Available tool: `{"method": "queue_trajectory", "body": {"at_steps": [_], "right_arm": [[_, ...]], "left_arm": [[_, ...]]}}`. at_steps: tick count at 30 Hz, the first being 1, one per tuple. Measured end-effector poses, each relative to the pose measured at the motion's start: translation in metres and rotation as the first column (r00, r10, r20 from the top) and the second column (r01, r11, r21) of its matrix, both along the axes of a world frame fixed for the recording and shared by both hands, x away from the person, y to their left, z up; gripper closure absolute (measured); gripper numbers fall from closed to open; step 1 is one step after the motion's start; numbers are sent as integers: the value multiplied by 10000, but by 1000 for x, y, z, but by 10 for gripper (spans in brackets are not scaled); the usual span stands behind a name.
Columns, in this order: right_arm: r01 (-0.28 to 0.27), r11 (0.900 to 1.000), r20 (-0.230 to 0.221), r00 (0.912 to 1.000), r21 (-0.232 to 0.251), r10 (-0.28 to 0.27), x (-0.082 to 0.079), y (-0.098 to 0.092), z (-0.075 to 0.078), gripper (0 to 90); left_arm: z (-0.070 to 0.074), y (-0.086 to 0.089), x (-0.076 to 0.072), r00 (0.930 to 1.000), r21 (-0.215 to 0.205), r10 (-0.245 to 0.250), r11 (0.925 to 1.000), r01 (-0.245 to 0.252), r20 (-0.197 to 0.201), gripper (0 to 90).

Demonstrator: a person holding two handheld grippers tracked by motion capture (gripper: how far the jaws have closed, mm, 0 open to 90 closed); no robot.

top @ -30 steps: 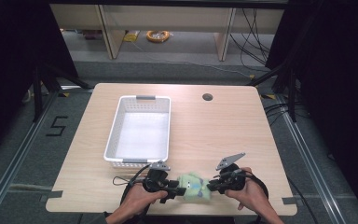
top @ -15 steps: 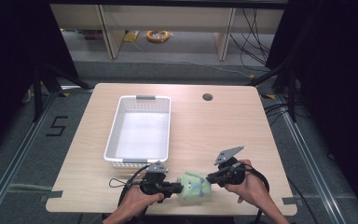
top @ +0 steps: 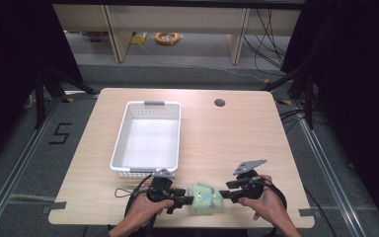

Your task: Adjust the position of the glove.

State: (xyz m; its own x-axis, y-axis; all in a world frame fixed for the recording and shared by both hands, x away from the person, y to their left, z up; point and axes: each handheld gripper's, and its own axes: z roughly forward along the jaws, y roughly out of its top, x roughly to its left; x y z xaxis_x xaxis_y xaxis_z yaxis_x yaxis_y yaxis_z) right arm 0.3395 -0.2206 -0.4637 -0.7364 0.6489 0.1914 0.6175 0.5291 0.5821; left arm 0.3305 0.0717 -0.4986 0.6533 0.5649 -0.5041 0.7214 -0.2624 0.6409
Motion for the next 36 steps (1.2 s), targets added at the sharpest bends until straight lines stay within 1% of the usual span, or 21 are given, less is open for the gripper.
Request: {"method": "queue_trajectory", "body": {"at_steps": [3,5,6,7,8,9,11,14,16,18,20,22,23,25,28,29,30,31,32,34,36], "right_arm": [[135,9996,-1,9999,253,-135,-2,0,0,491],[-4,9999,-155,9999,137,7,-4,4,0,475],[-35,9999,-169,9999,112,37,-4,7,-2,467],[81,9998,-189,9998,158,-78,-3,9,-4,464],[-109,9999,-280,9996,-26,108,-1,10,-5,458],[119,9998,-440,9990,-132,-124,-2,11,-6,452],[57,9998,-470,9989,-178,-65,1,13,-10,449],[-48,9998,-600,9982,-181,37,4,14,-15,444],[-7,9997,-874,9962,-240,-14,5,15,-17,442],[8,9999,-1078,9942,-156,-25,6,15,-20,427],[-1,9999,-1257,9921,-101,-11,8,16,-23,423],[8,10000,-1389,9903,4,-7,10,16,-25,420],[275,9995,-1651,9858,-144,-295,9,17,-26,420],[62,9998,-1564,9877,189,-32,11,16,-28,423],[326,9990,-1888,9817,292,-265,11,13,-29,449],[368,9987,-1869,9819,358,-295,11,13,-30,460],[336,9985,-1842,9826,431,-251,10,13,-30,483],[33,9972,-1483,9889,743,77,11,12,-33,497],[140,9966,-1715,9852,814,2,9,12,-32,510],[68,9943,-1678,9858,1066,113,10,11,-35,554],[30,9918,-1915,9813,1277,217,9,10,-36,589]], "left_arm": [[-2,-2,0,9996,98,208,9997,-206,-173,435],[-4,-4,1,9994,94,67,9999,-64,-336,414],[-4,-6,1,9994,310,158,9994,-148,-318,410],[-6,-6,2,9992,167,33,9999,-26,-404,408],[-6,-7,2,9991,150,-14,9999,20,-420,409],[-6,-8,2,9990,203,-40,9998,50,-452,412],[-4,-11,2,9989,573,-23,9983,50,-460,419],[-9,-15,4,9980,311,-183,9993,202,-602,433],[-8,-16,4,9977,582,-226,9980,264,-640,443],[-11,-19,5,9976,395,-248,9988,274,-644,442],[-10,-19,5,9970,748,-266,9967,320,-726,440],[-11,-19,6,9968,727,-254,9969,309,-752,443],[-12,-19,6,9970,580,-244,9979,288,-739,445],[-13,-19,8,9970,501,-215,9984,253,-741,456],[-14,-20,9,9962,323,-375,9987,401,-789,485],[-13,-20,9,9966,555,-354,9977,396,-749,492],[-13,-20,9,9965,561,-382,9975,424,-750,503],[-14,-20,9,9967,537,-373,9977,413,-720,517],[-14,-20,9,9969,492,-358,9980,393,-695,528],[-14,-19,8,9968,600,-354,9974,397,-711,554],[-14,-20,8,9973,542,-401,9976,435,-617,580]]}}
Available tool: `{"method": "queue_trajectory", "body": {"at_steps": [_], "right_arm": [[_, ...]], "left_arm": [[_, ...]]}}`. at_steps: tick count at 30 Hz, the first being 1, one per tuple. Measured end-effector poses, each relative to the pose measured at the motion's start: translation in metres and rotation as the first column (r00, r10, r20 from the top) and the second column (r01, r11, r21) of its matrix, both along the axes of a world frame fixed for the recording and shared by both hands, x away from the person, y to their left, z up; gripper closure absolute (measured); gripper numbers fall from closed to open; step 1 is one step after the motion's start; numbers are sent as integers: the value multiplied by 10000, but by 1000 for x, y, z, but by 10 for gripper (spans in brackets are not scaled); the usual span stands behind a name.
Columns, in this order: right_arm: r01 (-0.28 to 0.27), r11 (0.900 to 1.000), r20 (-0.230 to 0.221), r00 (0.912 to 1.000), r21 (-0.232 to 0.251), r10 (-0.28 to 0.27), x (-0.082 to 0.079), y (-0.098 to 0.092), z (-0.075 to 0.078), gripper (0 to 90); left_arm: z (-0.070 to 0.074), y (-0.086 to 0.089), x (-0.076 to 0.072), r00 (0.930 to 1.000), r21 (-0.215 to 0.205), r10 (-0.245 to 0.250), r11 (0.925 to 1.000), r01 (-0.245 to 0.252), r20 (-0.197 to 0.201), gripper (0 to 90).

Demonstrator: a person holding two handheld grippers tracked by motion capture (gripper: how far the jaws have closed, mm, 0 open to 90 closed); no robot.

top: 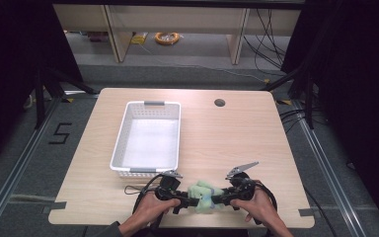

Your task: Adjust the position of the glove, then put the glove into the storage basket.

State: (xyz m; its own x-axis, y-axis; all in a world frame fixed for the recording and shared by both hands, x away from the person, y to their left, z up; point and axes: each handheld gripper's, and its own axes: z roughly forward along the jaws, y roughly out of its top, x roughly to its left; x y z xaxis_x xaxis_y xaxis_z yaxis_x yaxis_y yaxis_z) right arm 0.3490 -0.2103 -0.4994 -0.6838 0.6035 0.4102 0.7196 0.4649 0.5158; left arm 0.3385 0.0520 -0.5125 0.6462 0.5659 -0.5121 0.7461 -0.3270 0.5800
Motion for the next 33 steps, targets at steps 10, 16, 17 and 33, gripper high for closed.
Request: {"method": "queue_trajectory", "body": {"at_steps": [10,16,17,33], "right_arm": [[-102,9998,559,9984,-159,111,-5,2,3,658],[-186,9998,687,9974,-112,193,-6,1,5,669],[-211,9997,679,9975,-95,217,-6,1,5,672],[-183,9998,874,9960,-85,190,-7,-2,11,689]], "left_arm": [[1,2,-1,9990,-68,-190,9998,192,401,673],[4,3,-2,9987,-30,-267,9996,269,435,701],[5,4,-1,9983,-14,-310,9995,311,497,713],[2,5,2,9991,-645,-105,9978,132,414,738]]}}
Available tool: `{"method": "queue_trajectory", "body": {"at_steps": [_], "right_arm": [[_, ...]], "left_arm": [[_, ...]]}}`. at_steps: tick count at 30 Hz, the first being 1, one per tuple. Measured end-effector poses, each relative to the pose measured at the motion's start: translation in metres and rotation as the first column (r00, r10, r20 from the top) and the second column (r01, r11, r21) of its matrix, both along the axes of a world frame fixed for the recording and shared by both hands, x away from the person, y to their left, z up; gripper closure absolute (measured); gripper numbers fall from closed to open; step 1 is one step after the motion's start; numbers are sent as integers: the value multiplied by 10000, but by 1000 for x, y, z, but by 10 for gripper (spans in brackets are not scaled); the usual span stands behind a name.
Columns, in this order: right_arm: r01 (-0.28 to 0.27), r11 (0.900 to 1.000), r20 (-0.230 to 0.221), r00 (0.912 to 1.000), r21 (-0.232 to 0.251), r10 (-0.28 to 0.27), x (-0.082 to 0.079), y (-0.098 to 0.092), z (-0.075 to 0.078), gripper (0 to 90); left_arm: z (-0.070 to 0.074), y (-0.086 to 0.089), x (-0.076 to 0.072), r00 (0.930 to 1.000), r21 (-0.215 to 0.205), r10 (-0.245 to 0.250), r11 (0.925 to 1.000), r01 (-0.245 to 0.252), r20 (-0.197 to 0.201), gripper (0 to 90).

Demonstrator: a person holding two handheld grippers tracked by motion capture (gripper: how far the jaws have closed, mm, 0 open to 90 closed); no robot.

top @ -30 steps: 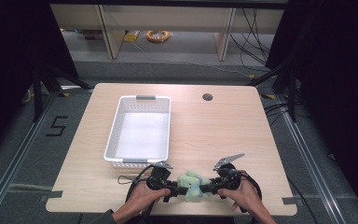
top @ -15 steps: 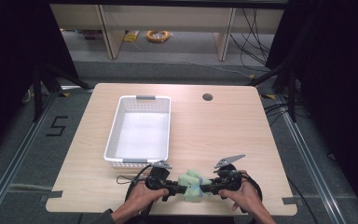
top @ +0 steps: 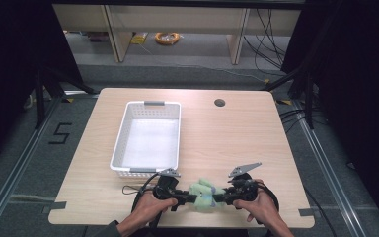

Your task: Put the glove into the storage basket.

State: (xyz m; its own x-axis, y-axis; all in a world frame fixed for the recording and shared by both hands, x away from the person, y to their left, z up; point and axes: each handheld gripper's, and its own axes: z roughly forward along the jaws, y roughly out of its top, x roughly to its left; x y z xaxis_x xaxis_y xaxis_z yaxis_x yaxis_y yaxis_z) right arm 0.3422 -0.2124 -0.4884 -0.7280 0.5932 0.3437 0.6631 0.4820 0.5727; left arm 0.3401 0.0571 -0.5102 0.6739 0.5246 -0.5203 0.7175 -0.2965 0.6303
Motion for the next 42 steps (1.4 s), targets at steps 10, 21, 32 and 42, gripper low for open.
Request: {"method": "queue_trajectory", "body": {"at_steps": [10,21,32,42], "right_arm": [[-50,9999,-12,10000,-117,50,2,0,-2,689],[-161,9998,-98,9998,-72,160,3,1,-4,690],[-212,9997,88,9997,74,212,4,0,4,695],[-203,9986,415,9990,492,183,6,1,32,697]], "left_arm": [[-4,-6,4,9986,355,286,9990,-270,-436,540],[-7,-9,5,9992,-4,84,10000,-84,-381,711],[2,-6,1,9998,146,-213,9997,213,13,824],[34,3,5,9987,-447,-267,9986,286,441,824]]}}
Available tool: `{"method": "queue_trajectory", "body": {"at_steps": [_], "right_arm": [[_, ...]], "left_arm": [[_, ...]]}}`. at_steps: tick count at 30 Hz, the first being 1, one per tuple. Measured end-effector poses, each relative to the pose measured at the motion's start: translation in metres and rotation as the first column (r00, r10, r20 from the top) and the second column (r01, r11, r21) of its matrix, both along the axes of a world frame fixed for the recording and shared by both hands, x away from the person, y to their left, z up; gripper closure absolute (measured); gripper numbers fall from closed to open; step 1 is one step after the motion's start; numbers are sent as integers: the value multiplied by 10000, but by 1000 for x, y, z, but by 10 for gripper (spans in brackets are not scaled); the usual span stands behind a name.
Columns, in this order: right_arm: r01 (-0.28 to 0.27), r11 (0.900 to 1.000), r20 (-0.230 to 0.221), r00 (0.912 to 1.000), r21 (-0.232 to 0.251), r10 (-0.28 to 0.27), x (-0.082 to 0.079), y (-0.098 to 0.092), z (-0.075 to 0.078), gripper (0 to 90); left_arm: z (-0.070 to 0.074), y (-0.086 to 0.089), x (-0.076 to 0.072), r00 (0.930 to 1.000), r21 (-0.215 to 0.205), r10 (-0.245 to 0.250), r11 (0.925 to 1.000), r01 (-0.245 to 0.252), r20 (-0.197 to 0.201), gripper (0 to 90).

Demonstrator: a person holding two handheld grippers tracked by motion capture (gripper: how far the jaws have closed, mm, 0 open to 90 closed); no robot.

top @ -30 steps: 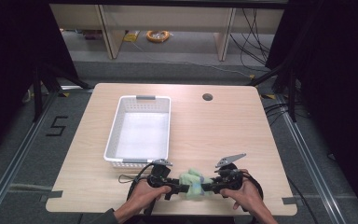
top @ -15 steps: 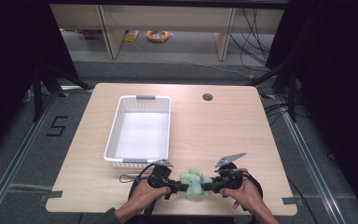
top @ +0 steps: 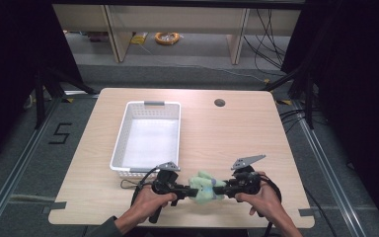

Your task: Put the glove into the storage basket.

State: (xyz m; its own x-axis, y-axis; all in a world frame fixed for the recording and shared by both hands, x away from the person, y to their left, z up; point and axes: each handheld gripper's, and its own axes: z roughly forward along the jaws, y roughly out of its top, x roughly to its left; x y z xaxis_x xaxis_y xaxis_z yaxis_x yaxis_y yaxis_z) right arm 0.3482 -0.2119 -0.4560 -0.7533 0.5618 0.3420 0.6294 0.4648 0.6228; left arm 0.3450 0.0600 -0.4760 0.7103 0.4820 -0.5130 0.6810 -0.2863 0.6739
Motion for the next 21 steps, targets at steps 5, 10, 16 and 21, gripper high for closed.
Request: {"method": "queue_trajectory", "body": {"at_steps": [5,10,16,21], "right_arm": [[-103,9999,402,9991,-9,104,3,4,25,697],[-242,9997,648,9976,-89,248,14,14,51,697],[-524,9985,1012,9934,-141,536,37,41,81,695],[-654,9973,1141,9911,-339,688,53,64,96,695]], "left_arm": [[25,4,3,9996,-185,121,9998,-117,241,823],[54,16,11,9973,7,417,9991,-419,602,821],[82,38,23,9918,185,851,9960,-873,956,819],[96,59,30,9834,346,1389,9890,-1438,1169,818]]}}
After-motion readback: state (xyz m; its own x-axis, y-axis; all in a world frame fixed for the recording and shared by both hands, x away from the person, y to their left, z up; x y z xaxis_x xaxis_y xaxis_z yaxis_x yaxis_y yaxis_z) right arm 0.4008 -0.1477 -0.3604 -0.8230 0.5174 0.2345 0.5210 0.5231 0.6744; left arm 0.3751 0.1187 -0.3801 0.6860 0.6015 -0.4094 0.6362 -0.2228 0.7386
